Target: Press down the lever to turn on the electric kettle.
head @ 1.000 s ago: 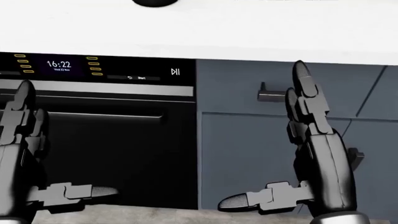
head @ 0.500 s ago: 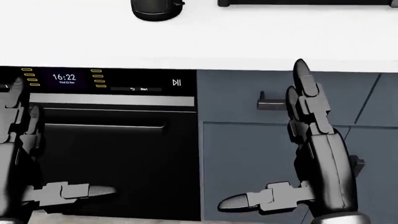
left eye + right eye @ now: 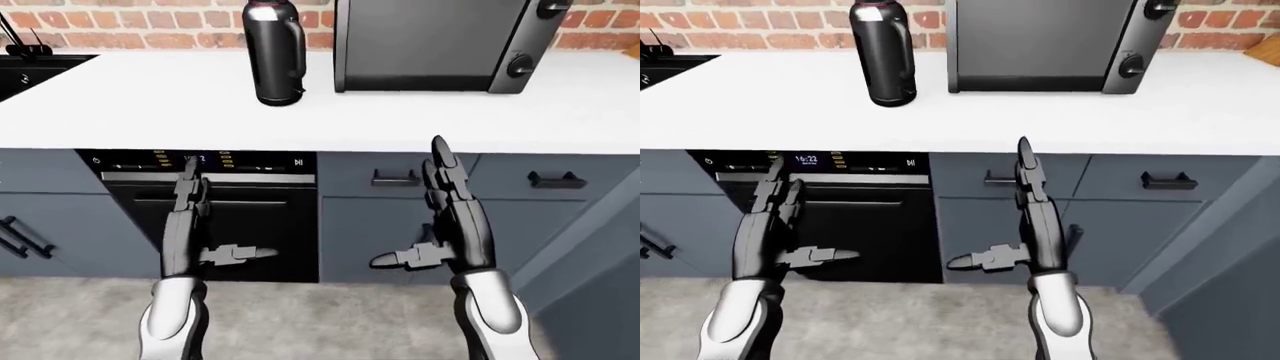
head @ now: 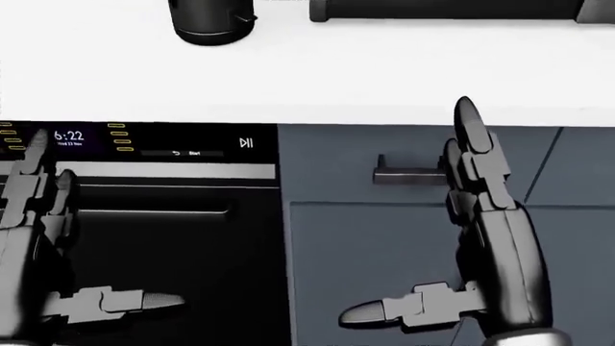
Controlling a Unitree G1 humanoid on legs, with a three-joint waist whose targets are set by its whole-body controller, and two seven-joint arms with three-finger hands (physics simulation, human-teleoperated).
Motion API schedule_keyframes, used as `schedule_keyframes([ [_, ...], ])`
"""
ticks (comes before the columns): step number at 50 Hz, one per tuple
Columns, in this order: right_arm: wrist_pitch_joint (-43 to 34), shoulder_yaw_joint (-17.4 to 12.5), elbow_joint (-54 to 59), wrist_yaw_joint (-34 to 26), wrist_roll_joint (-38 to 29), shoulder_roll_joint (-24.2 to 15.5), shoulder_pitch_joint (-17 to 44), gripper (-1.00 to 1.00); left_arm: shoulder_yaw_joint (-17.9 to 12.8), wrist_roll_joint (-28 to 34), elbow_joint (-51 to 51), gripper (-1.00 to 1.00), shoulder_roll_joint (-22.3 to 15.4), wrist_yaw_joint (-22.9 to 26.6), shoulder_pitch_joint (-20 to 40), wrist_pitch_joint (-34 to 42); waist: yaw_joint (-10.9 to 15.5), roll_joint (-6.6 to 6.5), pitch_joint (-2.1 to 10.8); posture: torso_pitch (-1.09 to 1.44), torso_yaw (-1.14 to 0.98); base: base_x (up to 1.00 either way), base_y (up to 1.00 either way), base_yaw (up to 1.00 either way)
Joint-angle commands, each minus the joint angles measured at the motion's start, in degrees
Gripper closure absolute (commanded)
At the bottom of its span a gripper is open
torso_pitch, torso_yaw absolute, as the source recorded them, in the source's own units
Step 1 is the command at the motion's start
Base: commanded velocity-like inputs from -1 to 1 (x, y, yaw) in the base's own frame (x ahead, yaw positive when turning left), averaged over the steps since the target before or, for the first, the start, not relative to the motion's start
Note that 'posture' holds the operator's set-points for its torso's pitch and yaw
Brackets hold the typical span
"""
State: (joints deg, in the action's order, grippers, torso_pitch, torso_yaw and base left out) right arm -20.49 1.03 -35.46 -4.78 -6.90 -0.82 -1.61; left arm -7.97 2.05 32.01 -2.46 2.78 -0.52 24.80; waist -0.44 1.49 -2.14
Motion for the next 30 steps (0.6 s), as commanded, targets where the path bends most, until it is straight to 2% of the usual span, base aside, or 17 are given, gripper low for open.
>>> schedule_keyframes([
  [1,2.1,0.7,-2.4,-0.2,0.2,0.2,1.2,-1.0,-0.9,0.2,2.8,-1.0,-0.5,-0.5,1.2,-2.2,0.3,-0.3,0.62,0.0,0.0,0.09,0.0,0.0],
  [5,2.2,0.8,-2.3,-0.2,0.2,0.2,1.2,-1.0,-1.0,0.1,2.9,-1.0,-0.6,-0.5,1.3,-2.1,0.2,-3.16,-0.13,0.0,0.0,0.09,0.0,0.0],
  [6,2.2,0.9,-2.3,-0.2,0.2,0.2,1.2,-1.0,-1.0,0.1,2.9,-1.0,-0.6,-0.4,1.3,-2.2,0.2,-4.45,0.16,0.0,0.0,0.09,0.0,0.0],
  [7,2.2,0.9,-2.3,-0.2,0.2,0.2,1.2,-1.0,-1.1,0.1,2.9,-1.0,-0.6,-0.4,1.3,-2.1,0.1,-6.34,0.78,0.0,0.0,0.1,0.0,0.0],
  [8,2.2,0.9,-2.3,-0.2,0.2,0.2,1.2,-1.0,-1.1,0.0,3.0,-1.0,-0.6,-0.4,1.3,-2.0,0.4,-7.44,0.75,0.0,0.0,0.1,0.0,0.0],
  [9,2.1,0.9,-2.4,-0.2,0.2,0.2,1.2,-1.0,-1.1,0.0,3.0,-1.0,-0.6,-0.4,1.4,-2.0,0.9,-4.97,0.26,0.0,0.0,0.09,0.0,0.0],
  [10,2.2,0.9,-2.3,-0.2,0.2,0.2,1.2,-1.0,-1.0,0.1,2.9,-1.0,-0.6,-0.4,1.3,-2.1,0.4,-5.79,0.41,0.0,0.0,0.09,0.0,0.0],
  [11,2.2,0.9,-2.2,-0.2,0.2,0.2,1.2,-1.0,-1.0,0.1,2.9,-1.0,-0.6,-0.4,1.4,-2.1,0.8,-5.45,0.56,0.0,0.0,0.09,0.0,0.0],
  [14,2.3,1.1,-2.1,-0.2,0.1,0.3,1.3,-1.0,-1.1,0.0,3.1,-1.0,-0.7,-0.4,1.6,-1.7,0.8,-4.02,1.06,0.0,0.0,0.1,0.0,0.0],
  [17,2.3,1.2,-2.1,-0.2,0.1,0.3,1.3,-1.0,-1.0,0.1,3.0,-1.0,-0.7,-0.4,1.7,-1.7,1.0,-1.93,0.62,0.0,0.0,0.09,0.0,0.0],
  [19,2.2,1.3,-2.3,-0.2,0.0,0.3,1.3,-1.0,-0.9,0.1,3.2,-1.0,-0.7,-0.5,1.7,-1.5,1.1,0.5,0.97,0.0,0.0,0.09,0.0,0.0],
  [20,2.2,1.3,-2.1,-0.2,0.0,0.3,1.3,-1.0,-0.9,0.1,3.3,-1.0,-0.7,-0.5,1.8,-1.4,1.0,2.61,1.52,0.0,0.0,0.09,0.0,0.0],
  [21,2.1,1.4,-2.3,-0.2,0.0,0.3,1.3,-1.0,-0.9,0.1,3.3,-1.0,-0.7,-0.5,1.8,-1.4,0.4,0.84,1.14,0.0,0.0,0.1,0.0,0.0],
  [23,2.0,1.4,-2.3,-0.2,-0.1,0.3,1.3,-1.0,-1.0,0.0,3.3,-1.0,-0.7,-0.5,1.8,-1.4,0.5,1.11,0.84,0.0,0.0,0.09,0.0,0.0],
  [24,2.1,1.4,-2.2,-0.2,-0.1,0.3,1.3,-1.0,-1.0,0.0,3.3,-1.0,-0.7,-0.4,1.9,-1.3,0.2,0.74,0.92,0.0,0.0,0.09,0.0,0.0],
  [28,2.0,1.3,-2.3,-0.2,-0.1,0.3,1.4,-1.0,-1.0,0.0,3.4,-1.0,-0.7,-0.4,1.7,-1.5,0.4,-1.38,0.35,0.0,0.0,0.09,0.0,0.0],
  [30,2.0,1.4,-2.2,-0.2,-0.1,0.3,1.3,-1.0,-1.0,0.0,3.4,-1.0,-0.7,-0.4,1.6,-1.5,0.3,-2.9,0.1,0.0,0.0,0.09,0.0,0.0],
])
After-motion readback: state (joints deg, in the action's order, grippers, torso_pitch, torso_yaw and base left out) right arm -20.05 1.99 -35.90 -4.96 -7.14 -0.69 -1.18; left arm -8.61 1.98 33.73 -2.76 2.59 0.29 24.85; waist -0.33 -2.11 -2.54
